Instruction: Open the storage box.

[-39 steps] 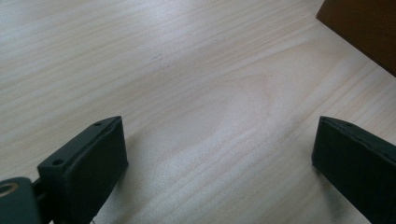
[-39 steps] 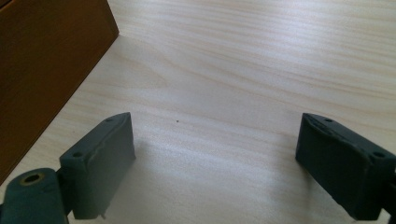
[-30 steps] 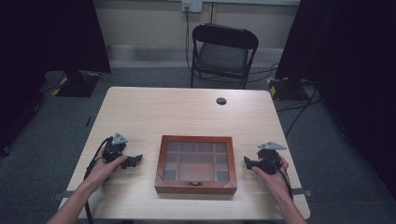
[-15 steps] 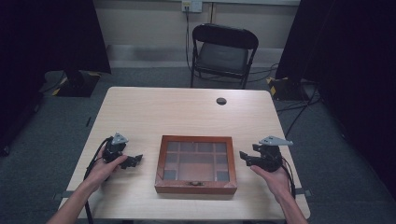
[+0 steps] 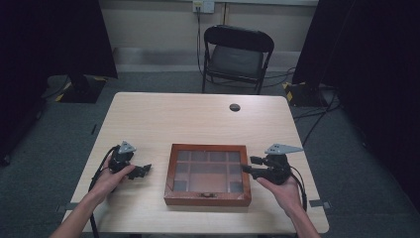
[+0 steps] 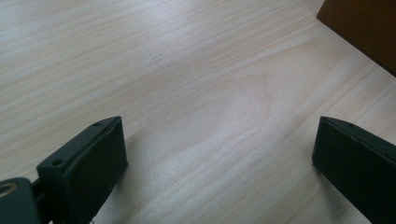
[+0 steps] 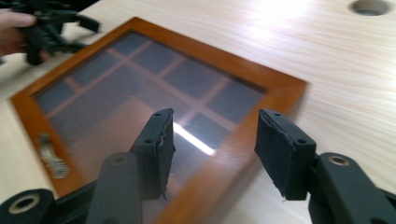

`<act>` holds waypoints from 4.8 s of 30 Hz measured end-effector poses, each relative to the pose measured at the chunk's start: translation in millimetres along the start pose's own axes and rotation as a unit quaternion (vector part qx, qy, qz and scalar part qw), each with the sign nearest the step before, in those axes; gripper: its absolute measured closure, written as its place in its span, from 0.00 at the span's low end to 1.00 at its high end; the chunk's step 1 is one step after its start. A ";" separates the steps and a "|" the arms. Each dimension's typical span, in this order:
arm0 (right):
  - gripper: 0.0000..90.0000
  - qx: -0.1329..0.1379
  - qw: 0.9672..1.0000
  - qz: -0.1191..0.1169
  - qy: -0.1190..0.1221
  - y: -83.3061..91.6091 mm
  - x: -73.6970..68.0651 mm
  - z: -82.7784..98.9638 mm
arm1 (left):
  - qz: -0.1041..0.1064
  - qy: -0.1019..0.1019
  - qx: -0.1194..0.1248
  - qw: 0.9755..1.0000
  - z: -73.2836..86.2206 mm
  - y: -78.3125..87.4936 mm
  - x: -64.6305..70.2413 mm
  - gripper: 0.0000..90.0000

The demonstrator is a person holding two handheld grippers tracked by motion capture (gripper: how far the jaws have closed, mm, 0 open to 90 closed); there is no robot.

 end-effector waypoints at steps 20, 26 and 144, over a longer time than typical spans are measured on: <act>0.61 -0.032 0.992 -0.115 0.036 -29.8 -67.2 -32.1 | 0.000 0.000 -0.001 1.000 0.0 -0.2 -0.2 0.02; 0.72 -0.045 0.986 -0.151 0.062 -39.4 -83.1 -25.8 | 0.001 -0.001 -0.001 1.000 -0.1 -0.2 -0.5 0.02; 0.91 -0.079 0.971 -0.200 0.100 -34.9 -91.3 -45.5 | 0.004 -0.003 -0.001 1.000 -0.5 -0.5 -1.0 0.02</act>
Point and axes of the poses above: each handheld gripper's, and its own axes: y roughly backward along the jaws, z roughly out of its underside, x roughly to its right, the point moved 3 cm from there along -y, roughly forward along the jaws, and after that the axes turned 1 degree about -x, right-handed, at the moved point
